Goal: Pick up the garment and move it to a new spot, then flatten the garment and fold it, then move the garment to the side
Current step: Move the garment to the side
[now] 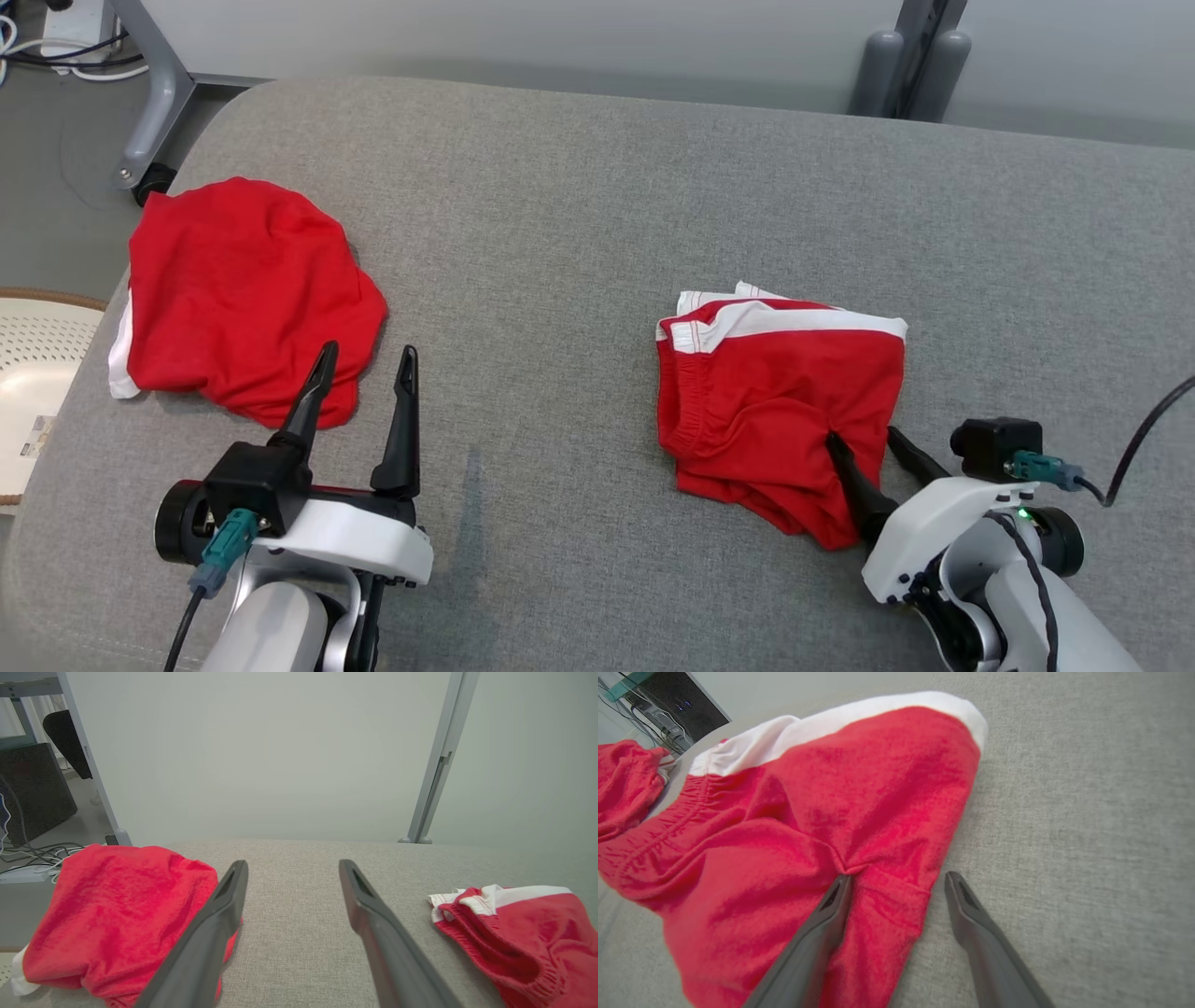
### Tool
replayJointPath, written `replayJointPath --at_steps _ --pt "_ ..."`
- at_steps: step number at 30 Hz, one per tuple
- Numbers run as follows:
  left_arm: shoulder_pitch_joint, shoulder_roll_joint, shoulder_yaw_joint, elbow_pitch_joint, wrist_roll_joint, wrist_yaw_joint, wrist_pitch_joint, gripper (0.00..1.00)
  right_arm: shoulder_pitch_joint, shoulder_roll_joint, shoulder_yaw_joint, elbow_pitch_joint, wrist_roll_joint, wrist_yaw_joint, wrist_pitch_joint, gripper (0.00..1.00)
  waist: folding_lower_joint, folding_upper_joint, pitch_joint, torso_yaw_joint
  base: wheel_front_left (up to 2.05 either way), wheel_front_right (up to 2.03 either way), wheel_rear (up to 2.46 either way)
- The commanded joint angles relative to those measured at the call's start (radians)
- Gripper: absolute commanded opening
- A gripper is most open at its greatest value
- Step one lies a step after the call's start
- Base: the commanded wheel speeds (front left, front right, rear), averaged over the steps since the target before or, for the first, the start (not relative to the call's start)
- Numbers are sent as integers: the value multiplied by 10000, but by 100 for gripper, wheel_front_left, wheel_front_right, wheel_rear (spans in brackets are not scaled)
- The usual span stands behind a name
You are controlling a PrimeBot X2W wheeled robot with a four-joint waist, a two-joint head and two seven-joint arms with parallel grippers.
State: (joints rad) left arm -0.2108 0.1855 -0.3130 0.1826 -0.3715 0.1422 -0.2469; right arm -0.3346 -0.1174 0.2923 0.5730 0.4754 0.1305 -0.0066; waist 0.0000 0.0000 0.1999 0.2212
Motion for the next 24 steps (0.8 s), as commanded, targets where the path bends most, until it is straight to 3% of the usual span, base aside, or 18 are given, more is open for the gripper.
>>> replayJointPath --at_steps 1,2,3,5,14,24 --pt "-165 26 37 34 -11 0 -38 100 -105 -90 140 162 180 5 140 100 0 0 22 4 0 0 0" --pt "-191 25 47 44 -20 -9 -57 100 -187 -141 281 239 352 5 235 100 0 0 43 4 0 0 0" --pt "-209 12 49 58 -25 -19 -73 100 -255 -185 433 323 540 5 369 60 0 0 55 -1 0 0 0" --pt "-239 -15 35 88 -18 -30 -88 100 -361 -308 767 417 890 5 572 0 0 0 67 -19 0 0 0" --pt "-186 15 54 109 63 -32 -134 100 -797 -1324 1774 141 1474 -10 245 0 0 0 45 -479 0 0 0" --pt "-43 308 -22 -218 243 44 -45 100 -757 -2517 2928 -552 1547 2 -116 0 0 0 -3 -2186 0 0 0"
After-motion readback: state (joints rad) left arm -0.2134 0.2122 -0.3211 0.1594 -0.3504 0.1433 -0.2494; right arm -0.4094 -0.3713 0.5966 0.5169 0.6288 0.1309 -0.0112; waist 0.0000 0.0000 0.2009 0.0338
